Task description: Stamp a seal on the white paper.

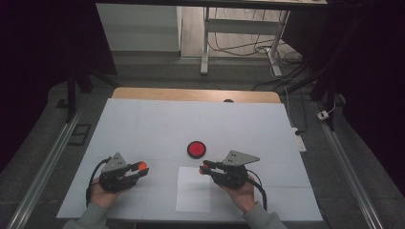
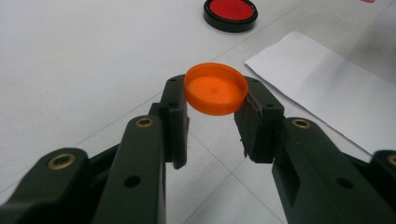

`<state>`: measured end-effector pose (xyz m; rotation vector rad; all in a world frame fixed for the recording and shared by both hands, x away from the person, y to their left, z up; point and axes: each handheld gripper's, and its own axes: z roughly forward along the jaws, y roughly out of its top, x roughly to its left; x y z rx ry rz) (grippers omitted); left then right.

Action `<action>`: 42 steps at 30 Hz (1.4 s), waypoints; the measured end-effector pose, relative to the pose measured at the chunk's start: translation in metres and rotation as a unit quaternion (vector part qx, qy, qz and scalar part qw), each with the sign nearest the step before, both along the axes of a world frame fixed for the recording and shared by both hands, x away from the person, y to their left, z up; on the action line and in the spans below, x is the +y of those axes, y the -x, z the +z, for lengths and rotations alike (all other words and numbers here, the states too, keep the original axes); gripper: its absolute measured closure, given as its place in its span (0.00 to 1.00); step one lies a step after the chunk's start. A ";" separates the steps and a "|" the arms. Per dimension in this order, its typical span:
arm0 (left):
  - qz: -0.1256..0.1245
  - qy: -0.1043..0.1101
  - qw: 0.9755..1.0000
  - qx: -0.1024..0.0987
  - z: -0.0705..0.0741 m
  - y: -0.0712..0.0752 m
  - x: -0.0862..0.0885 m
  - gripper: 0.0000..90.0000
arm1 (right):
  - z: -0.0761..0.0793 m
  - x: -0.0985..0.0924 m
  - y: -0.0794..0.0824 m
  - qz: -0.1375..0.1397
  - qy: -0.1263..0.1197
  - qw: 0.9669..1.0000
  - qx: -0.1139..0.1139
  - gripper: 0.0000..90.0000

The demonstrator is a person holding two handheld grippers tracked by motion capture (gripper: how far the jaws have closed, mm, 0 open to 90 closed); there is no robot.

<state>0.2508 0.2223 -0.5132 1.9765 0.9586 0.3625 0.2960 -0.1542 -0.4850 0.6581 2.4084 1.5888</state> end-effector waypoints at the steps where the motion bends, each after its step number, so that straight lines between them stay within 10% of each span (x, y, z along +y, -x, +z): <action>1: 0.000 0.000 1.000 0.000 0.000 0.000 0.000 0.72 | 0.000 0.000 0.000 0.001 0.001 1.000 0.000 0.80; 42: -0.003 0.000 1.000 0.001 0.000 0.000 -0.001 0.72 | -0.026 0.027 0.007 0.036 0.060 0.997 0.019 0.80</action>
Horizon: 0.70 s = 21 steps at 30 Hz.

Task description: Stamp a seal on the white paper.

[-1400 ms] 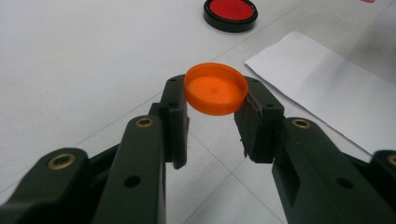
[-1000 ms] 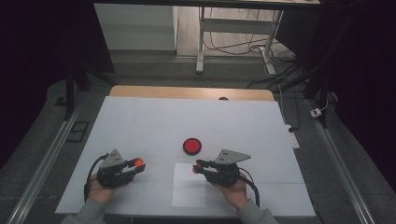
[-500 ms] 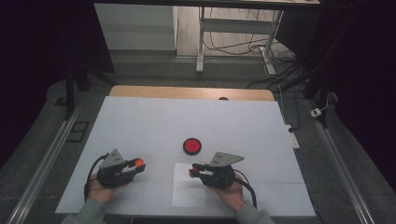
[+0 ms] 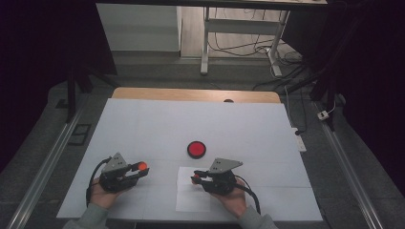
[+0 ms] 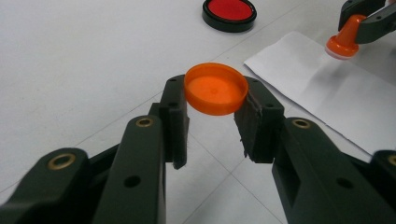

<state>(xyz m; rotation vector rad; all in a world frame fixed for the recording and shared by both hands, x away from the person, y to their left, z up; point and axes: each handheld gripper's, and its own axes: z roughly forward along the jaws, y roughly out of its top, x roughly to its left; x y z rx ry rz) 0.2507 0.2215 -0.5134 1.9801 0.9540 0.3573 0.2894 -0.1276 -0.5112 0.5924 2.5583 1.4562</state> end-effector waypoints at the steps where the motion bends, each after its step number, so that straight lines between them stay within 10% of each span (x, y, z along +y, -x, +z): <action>1: 0.000 0.000 1.000 0.000 0.000 0.000 0.000 0.72 | -0.001 0.000 0.000 0.000 0.001 1.000 0.000 0.80; 21: 0.000 -0.001 1.000 0.001 0.000 0.000 0.000 0.72 | -0.008 0.007 0.000 0.004 0.020 1.000 -0.006 0.80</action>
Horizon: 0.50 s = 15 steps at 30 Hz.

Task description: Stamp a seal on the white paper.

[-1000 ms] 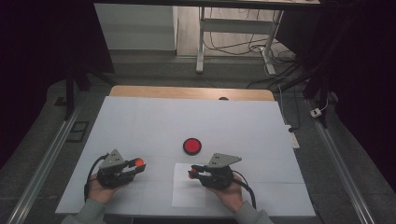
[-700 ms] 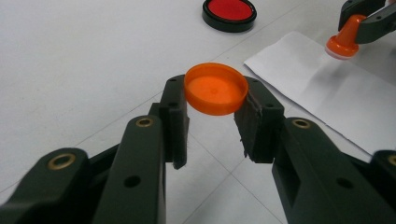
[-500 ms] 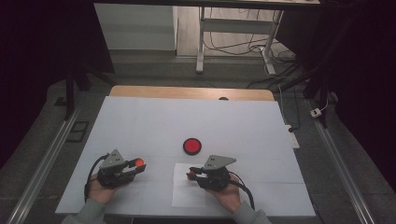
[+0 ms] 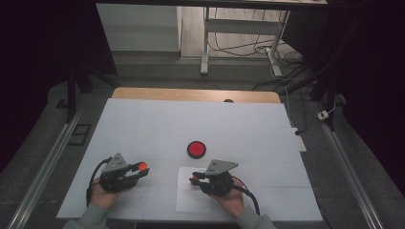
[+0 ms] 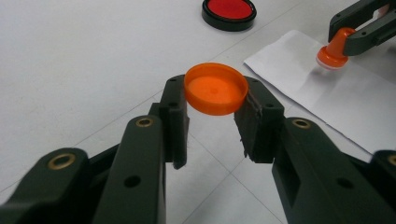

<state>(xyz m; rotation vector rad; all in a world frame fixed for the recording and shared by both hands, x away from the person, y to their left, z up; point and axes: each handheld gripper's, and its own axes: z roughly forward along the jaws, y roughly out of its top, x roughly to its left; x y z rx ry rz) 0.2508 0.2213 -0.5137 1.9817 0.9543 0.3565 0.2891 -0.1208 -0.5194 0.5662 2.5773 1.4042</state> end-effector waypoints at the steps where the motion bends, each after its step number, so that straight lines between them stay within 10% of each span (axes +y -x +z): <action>1: 0.000 0.000 1.000 0.000 0.000 0.000 0.000 0.72 | 0.000 0.000 0.000 0.001 -0.001 1.000 0.001 0.80; 15: 0.000 0.000 1.000 0.000 0.000 0.000 0.000 0.72 | -0.006 0.005 0.000 0.004 0.013 1.000 0.003 0.80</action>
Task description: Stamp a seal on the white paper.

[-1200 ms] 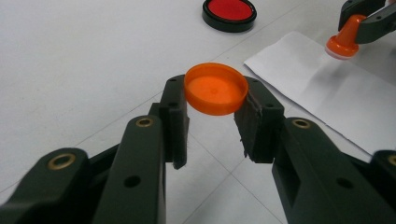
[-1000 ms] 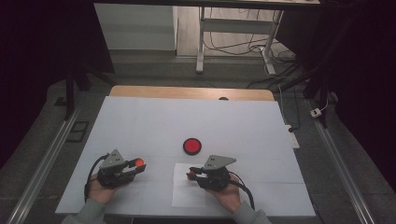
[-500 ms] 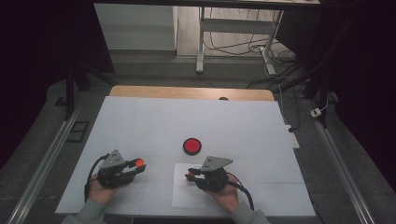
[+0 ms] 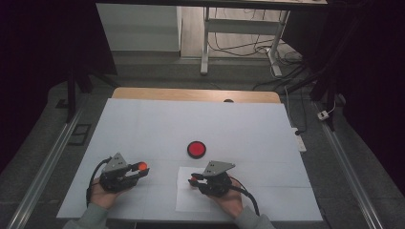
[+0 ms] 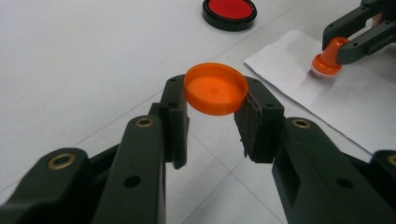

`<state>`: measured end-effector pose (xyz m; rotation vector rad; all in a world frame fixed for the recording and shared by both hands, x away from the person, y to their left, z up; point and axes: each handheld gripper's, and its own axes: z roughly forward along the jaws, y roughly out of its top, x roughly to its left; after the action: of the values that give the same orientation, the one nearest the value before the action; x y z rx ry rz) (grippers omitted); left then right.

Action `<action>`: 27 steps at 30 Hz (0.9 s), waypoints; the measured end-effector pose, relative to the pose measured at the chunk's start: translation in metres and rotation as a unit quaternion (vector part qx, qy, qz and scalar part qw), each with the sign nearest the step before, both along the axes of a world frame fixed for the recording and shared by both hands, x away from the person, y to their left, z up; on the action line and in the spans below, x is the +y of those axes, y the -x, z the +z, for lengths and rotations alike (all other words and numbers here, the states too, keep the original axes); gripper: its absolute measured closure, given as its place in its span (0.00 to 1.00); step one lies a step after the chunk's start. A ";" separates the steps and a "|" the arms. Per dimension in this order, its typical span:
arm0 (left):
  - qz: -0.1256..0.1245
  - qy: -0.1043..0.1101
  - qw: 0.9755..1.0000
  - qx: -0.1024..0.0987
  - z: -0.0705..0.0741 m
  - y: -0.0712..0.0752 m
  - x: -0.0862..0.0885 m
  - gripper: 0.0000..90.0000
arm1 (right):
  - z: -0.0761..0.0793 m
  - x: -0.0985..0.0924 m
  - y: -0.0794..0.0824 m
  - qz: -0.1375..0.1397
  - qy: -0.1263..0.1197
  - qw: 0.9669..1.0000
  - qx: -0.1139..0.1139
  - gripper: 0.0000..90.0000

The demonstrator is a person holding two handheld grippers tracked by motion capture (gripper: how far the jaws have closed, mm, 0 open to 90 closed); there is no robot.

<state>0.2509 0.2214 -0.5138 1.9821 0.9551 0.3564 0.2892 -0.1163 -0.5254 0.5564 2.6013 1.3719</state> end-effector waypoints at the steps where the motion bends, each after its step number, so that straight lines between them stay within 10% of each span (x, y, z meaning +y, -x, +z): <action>1: 0.000 0.000 1.000 0.000 0.000 0.000 0.000 0.72 | 0.000 0.000 0.000 -0.001 0.003 1.000 -0.001 0.80; 27: 0.000 -0.001 1.000 0.001 0.000 0.000 0.000 0.72 | -0.005 0.004 0.002 0.006 0.015 1.000 -0.005 0.80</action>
<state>0.2512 0.2216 -0.5141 1.9844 0.9553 0.3560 0.2871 -0.1127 -0.5304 0.5298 2.6176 1.3339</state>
